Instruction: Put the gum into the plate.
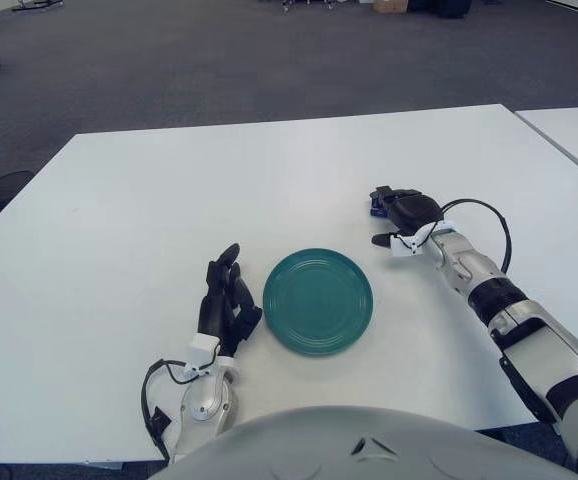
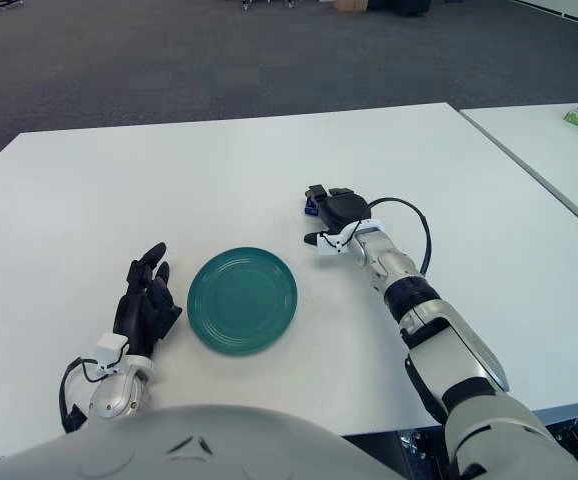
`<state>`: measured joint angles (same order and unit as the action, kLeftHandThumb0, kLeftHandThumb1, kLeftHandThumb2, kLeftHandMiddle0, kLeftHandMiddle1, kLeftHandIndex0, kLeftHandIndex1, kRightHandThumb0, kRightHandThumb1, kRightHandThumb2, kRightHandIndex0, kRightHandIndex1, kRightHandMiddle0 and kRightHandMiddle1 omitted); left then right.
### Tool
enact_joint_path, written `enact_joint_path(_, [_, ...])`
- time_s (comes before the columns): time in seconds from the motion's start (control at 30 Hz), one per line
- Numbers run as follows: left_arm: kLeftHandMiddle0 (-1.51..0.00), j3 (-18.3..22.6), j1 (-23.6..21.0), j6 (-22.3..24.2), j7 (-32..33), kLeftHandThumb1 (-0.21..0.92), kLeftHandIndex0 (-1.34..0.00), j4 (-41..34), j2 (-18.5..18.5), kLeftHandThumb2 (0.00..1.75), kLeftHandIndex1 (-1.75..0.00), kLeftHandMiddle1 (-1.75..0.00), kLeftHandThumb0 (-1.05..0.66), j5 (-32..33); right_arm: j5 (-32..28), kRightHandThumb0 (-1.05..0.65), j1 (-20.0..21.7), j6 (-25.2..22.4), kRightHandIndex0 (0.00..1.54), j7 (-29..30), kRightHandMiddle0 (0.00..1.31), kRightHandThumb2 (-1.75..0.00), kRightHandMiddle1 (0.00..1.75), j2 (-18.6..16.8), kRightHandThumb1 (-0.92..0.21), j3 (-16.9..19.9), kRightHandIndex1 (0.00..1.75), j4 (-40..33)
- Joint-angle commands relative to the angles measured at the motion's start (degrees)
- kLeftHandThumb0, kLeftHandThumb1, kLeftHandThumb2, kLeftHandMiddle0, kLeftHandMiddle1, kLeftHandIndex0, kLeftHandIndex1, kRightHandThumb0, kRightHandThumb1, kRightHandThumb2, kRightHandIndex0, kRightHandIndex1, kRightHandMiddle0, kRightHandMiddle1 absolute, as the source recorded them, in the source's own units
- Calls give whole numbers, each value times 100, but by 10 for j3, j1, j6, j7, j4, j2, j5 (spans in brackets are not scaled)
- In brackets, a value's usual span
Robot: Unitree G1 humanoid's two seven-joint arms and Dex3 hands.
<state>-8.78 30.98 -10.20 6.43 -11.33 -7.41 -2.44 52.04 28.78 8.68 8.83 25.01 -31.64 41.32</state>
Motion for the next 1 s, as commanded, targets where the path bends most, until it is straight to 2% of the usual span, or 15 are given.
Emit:
enact_joint_path(0.0, [-31,4,0,5,-2,92,0,11,3,100,-74,0,-81,3,2,-75,-30,2,48,-30,0,-66,76,9,-92,-19,2,6])
enact_joint_path(0.23, [-33,8,-6,3,-1,92,-1,19,3,99,-75,-1,-81,5,-6,-75,-30,8,47,-38,0,-66,77,14,-92,-20,1,5])
enact_joint_path(0.73, [-35,11,-12,-2,-6,92,-1,31,3,99,-76,-2,-81,16,-5,-74,-6,-17,47,-50,0,-73,71,7,-92,-35,0,51])
enact_joint_path(0.97, [-40,16,-12,-13,-9,92,-4,38,3,97,-78,-3,-81,27,-8,-73,-6,-14,48,-44,0,-74,70,1,-92,-43,1,71])
